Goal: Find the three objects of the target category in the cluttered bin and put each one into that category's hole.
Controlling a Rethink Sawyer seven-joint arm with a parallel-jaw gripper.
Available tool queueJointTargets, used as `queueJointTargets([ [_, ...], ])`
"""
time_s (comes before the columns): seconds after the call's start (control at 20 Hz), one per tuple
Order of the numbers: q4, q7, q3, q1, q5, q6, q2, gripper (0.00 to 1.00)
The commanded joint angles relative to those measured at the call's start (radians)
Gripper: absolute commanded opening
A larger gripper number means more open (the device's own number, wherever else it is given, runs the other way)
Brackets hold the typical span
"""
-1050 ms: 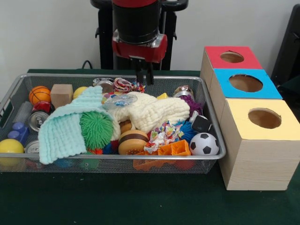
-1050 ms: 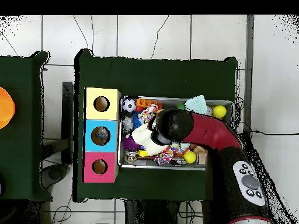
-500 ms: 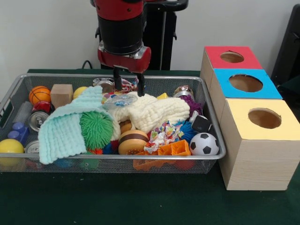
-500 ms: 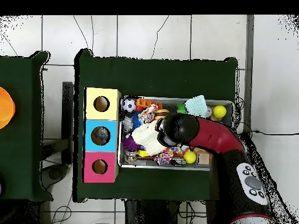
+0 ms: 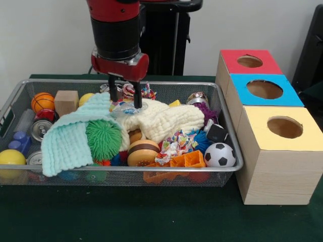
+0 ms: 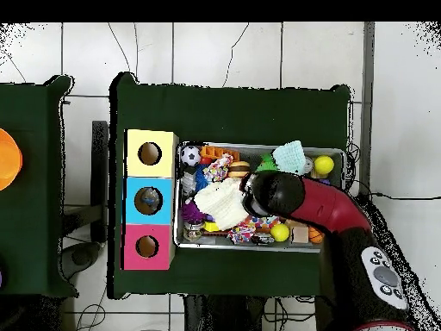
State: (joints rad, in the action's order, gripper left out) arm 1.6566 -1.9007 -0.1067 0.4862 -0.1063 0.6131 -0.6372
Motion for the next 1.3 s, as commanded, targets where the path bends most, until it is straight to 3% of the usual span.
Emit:
queueJointTargets([
  [0.05, 0.091, -0.131, -0.014, 0.037, 0.021, -0.109, 0.028, 1.0],
  [0.55, 0.117, -0.118, -0.015, 0.061, 0.007, -0.191, 0.059, 1.0],
  [1.3, 0.118, -0.09, -0.059, 0.076, 0.038, -0.125, 0.101, 1.0],
])
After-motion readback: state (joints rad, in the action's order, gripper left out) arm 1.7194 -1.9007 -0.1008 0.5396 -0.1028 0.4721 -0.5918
